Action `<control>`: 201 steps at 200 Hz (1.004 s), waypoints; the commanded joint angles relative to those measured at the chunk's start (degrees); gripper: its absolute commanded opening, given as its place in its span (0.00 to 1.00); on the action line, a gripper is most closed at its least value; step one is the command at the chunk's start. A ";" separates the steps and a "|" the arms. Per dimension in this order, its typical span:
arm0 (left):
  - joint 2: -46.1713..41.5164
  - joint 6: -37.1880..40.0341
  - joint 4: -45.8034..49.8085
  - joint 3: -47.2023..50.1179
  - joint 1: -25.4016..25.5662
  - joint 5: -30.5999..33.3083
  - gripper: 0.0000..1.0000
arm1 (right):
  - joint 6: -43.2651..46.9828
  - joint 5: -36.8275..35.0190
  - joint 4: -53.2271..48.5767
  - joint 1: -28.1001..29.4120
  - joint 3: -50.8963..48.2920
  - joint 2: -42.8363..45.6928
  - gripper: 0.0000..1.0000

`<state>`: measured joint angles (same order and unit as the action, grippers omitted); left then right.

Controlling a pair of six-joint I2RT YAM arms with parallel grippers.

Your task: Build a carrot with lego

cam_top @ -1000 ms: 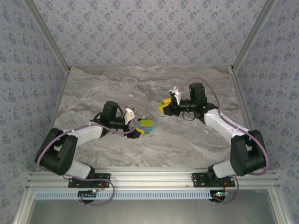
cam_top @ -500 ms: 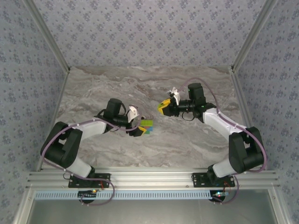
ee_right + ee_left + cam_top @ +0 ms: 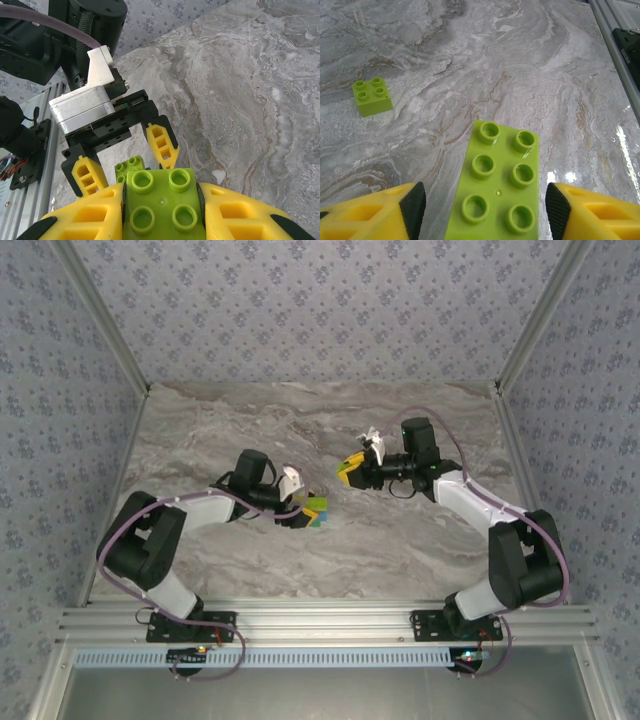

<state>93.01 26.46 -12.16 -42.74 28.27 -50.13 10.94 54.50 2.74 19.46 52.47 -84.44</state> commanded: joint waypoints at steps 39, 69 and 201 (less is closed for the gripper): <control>0.86 2.66 2.24 -2.36 0.43 -1.40 0.58 | 0.82 1.23 -2.11 0.59 1.85 -0.66 0.28; 0.90 2.98 2.85 -2.25 0.41 -1.12 0.57 | 1.62 0.79 -3.06 1.11 1.86 -0.85 0.28; 1.21 4.08 4.91 -3.58 0.88 -2.23 0.37 | 8.37 -2.20 -7.38 4.39 2.52 -4.69 0.29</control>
<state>93.97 29.10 -8.54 -44.53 28.64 -50.17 15.77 52.69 -2.79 23.46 52.88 -86.63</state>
